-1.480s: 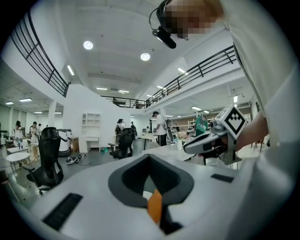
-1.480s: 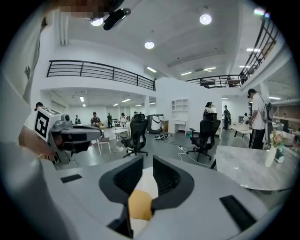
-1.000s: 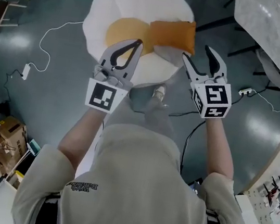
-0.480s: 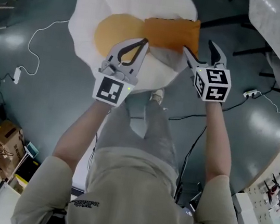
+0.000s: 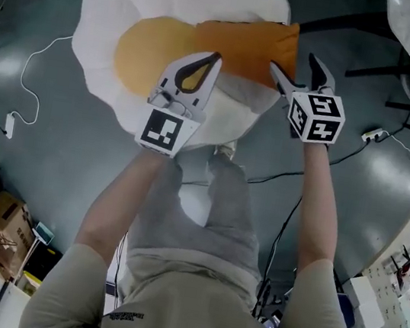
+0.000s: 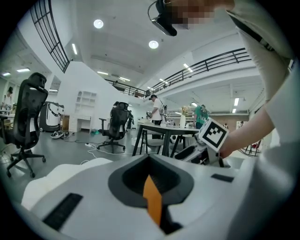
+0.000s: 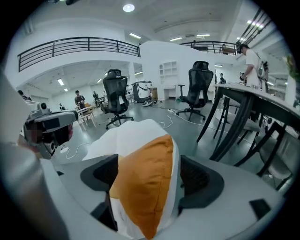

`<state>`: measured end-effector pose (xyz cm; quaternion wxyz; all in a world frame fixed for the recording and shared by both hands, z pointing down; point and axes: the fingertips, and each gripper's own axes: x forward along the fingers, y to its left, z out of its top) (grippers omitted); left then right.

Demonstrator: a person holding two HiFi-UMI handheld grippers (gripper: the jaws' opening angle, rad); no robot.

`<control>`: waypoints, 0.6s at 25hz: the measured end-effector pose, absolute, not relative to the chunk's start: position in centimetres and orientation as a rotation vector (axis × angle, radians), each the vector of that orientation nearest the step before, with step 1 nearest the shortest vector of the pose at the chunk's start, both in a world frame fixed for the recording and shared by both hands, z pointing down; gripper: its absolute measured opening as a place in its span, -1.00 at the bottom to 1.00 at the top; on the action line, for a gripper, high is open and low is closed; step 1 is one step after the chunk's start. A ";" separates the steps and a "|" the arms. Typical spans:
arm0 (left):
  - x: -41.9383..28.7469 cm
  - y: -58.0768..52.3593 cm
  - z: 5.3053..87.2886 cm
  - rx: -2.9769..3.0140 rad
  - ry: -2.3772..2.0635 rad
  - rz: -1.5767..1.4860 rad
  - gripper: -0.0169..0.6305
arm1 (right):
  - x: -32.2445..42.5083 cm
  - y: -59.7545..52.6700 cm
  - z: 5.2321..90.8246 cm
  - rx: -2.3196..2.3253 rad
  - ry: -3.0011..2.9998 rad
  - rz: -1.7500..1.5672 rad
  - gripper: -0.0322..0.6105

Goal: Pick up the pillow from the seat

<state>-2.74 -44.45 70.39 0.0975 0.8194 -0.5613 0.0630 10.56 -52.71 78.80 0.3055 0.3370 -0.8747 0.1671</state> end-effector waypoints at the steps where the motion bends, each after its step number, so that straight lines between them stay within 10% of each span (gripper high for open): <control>1: -2.7 -44.8 71.3 2.429 -1.659 0.183 -0.92 | 10.6 -52.9 79.7 0.895 -2.321 0.453 0.36; 15: -2.9 -45.8 77.0 2.417 -1.638 0.252 -0.92 | 8.0 -50.6 88.7 0.725 -2.330 0.877 0.27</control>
